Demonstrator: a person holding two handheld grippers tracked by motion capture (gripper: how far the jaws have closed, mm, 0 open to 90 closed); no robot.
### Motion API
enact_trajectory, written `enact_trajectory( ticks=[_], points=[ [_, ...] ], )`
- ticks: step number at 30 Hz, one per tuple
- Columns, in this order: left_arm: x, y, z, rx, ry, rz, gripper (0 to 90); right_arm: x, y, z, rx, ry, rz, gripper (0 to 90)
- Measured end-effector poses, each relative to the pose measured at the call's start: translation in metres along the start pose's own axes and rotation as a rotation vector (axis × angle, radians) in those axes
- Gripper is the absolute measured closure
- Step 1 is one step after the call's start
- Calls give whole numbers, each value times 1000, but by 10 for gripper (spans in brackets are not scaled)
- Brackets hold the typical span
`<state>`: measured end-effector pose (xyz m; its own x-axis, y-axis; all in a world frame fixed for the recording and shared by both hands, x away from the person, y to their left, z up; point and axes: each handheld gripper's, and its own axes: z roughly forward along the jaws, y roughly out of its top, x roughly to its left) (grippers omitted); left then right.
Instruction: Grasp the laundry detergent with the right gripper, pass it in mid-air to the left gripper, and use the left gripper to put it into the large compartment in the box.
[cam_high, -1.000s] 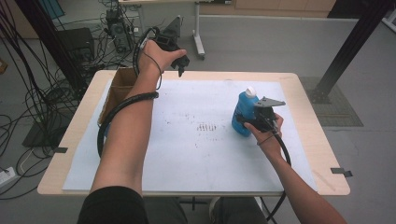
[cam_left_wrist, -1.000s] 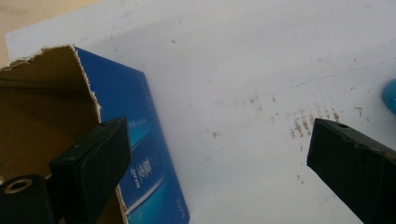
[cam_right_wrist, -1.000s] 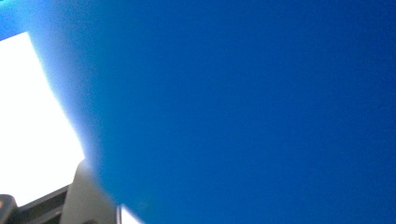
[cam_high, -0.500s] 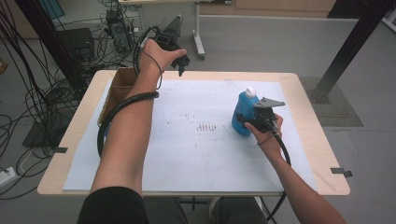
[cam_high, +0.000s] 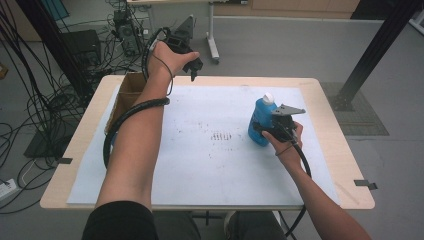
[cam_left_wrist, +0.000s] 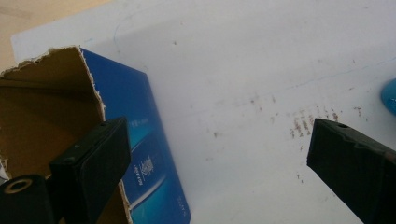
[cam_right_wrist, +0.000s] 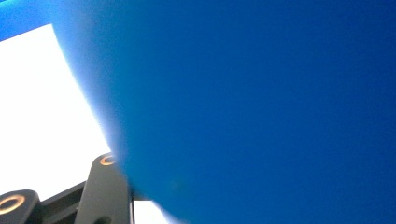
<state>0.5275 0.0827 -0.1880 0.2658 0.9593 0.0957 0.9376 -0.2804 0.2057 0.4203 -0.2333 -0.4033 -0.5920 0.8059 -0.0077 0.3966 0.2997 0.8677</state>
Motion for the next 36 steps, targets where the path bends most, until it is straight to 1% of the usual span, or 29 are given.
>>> enact_trajectory(
  ticks=[28,36],
  points=[
    [0,-2,-2,-3,4,2,69,0,0,0,3,-1,-1,420],
    [-1,-2,-5,-7,4,9,69,0,0,0,2,1,-3,420]
  ],
)
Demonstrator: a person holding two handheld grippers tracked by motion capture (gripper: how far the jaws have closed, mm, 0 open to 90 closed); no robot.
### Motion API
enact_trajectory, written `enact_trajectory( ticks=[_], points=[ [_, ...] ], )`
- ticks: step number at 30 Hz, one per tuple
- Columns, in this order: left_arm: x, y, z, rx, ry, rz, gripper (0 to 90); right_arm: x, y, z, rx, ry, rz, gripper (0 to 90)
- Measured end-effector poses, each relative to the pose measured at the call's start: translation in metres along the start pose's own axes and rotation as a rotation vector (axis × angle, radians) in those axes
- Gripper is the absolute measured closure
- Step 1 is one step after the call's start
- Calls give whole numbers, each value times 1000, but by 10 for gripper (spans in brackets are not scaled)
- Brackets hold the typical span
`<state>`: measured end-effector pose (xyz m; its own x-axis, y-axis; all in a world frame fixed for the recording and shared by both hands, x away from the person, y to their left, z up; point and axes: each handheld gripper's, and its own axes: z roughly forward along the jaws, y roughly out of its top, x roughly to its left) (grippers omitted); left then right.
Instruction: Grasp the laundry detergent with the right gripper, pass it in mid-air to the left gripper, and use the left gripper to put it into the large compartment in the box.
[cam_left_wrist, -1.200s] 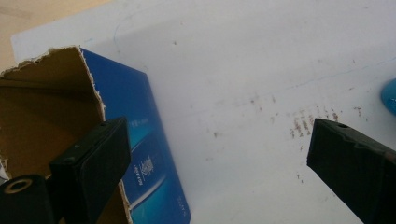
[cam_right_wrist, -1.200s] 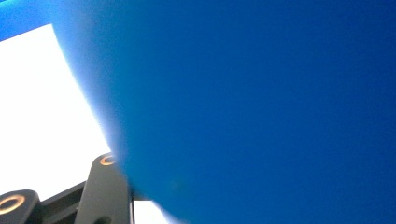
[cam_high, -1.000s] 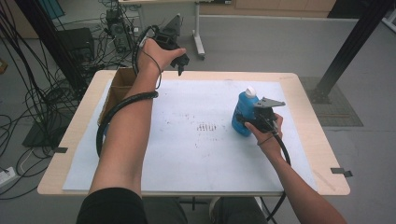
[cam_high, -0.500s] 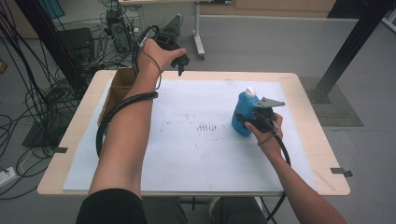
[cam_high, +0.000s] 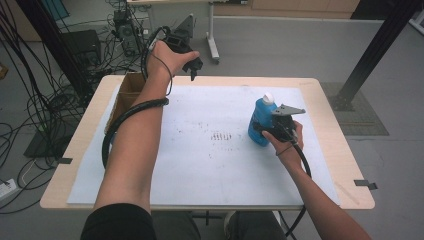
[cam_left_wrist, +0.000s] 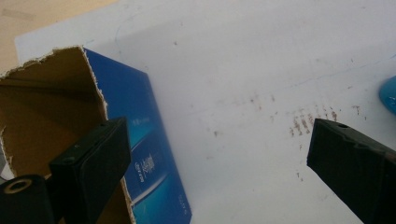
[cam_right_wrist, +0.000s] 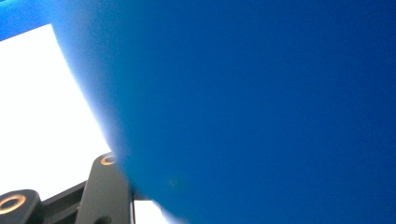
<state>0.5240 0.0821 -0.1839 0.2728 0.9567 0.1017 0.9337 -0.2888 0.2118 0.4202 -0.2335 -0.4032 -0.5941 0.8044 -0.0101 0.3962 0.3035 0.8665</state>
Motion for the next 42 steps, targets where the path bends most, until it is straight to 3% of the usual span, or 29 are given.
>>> enact_trajectory(
  ticks=[34,42],
  points=[
    [0,-2,-1,0,1,10,69,1,1,0,4,-5,-6,442],
    [-2,-1,-3,-2,-6,31,69,-2,2,0,7,13,-1,445]
  ],
)
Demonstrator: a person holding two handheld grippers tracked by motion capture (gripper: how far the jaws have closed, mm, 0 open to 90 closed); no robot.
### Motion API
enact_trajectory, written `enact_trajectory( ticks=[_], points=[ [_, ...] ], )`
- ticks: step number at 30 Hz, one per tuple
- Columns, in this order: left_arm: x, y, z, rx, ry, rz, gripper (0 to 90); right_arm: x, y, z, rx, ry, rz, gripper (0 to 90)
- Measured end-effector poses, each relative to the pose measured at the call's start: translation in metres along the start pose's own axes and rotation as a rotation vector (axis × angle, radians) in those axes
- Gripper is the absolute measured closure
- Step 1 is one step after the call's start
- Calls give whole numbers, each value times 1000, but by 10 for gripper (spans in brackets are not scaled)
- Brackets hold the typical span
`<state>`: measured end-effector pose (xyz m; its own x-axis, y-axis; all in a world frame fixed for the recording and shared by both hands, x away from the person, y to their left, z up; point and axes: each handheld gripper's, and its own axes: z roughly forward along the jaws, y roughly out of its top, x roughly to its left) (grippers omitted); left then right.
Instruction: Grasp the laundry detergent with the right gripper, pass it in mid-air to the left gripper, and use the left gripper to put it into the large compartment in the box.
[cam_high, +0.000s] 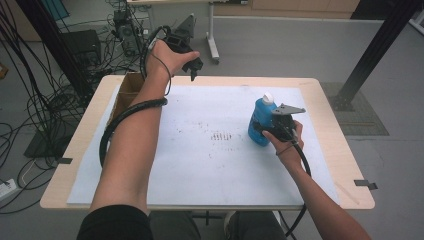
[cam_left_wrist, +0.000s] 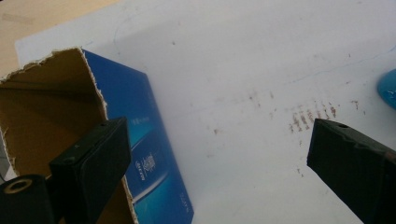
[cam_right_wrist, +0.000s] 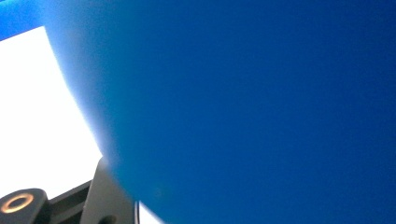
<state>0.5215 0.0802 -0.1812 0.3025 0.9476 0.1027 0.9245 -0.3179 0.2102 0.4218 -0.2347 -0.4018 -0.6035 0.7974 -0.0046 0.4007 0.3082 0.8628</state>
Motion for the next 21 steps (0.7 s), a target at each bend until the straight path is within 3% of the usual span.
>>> enact_trajectory(
  ticks=[8,18,21],
  points=[
    [-6,1,-4,-17,-21,66,67,-7,2,0,10,33,14,446],
    [-9,0,-9,-19,-30,111,66,-9,9,-1,14,57,13,446],
    [-13,-2,-14,-26,-42,154,66,-12,16,-2,22,86,19,445]
  ],
)
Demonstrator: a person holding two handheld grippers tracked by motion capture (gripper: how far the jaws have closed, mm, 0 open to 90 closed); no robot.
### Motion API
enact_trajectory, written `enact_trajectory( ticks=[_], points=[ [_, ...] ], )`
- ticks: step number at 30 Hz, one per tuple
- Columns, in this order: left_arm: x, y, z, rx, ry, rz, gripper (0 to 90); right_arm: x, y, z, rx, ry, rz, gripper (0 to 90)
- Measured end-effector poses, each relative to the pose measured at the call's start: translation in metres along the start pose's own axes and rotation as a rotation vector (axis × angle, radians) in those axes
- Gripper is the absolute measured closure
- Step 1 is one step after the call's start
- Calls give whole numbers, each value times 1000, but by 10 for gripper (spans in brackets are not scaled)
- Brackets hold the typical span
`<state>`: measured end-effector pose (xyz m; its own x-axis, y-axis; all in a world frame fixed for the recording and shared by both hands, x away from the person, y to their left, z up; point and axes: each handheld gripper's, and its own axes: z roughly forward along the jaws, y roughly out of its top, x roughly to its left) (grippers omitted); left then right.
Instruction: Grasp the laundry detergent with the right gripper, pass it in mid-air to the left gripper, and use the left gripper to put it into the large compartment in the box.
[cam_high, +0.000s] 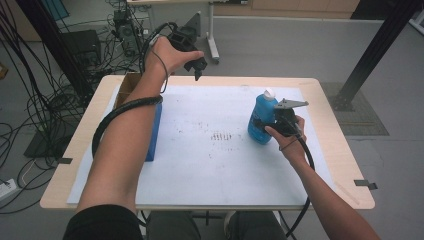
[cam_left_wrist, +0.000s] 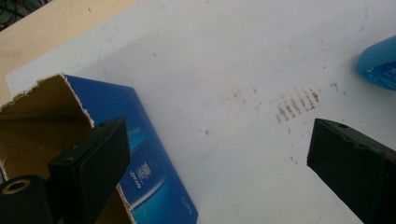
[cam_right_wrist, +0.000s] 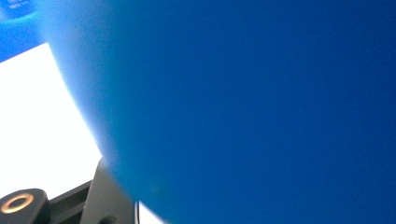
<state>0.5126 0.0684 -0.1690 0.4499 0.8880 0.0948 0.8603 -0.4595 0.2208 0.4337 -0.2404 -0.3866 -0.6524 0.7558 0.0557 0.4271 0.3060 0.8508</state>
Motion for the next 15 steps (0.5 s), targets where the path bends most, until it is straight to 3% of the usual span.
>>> enact_trajectory(
  ticks=[2,5,6,7,8,10,11,12,15],
  points=[
    [-1,0,-2,-5,-5,17,66,0,3,0,2,8,-9,445],
    [-5,-2,-13,-9,-13,100,66,1,17,-2,9,32,-39,444],
    [-7,-3,-16,-12,-13,125,65,1,24,-2,13,51,-50,444],
    [-10,-4,-22,-10,-7,177,66,2,33,-3,14,80,-67,444],
    [-10,-4,-22,-10,-7,177,66,2,33,-3,14,80,-67,444],
    [-14,-6,-29,-17,-1,229,67,2,44,-5,11,123,-84,444],
    [-18,-9,-35,-24,10,290,68,2,55,-6,7,170,-98,444],
    [-18,-9,-35,-24,10,290,69,2,55,-6,7,170,-98,444],
    [-23,-12,-44,-26,8,369,68,5,70,-6,17,229,-129,444]
  ],
)
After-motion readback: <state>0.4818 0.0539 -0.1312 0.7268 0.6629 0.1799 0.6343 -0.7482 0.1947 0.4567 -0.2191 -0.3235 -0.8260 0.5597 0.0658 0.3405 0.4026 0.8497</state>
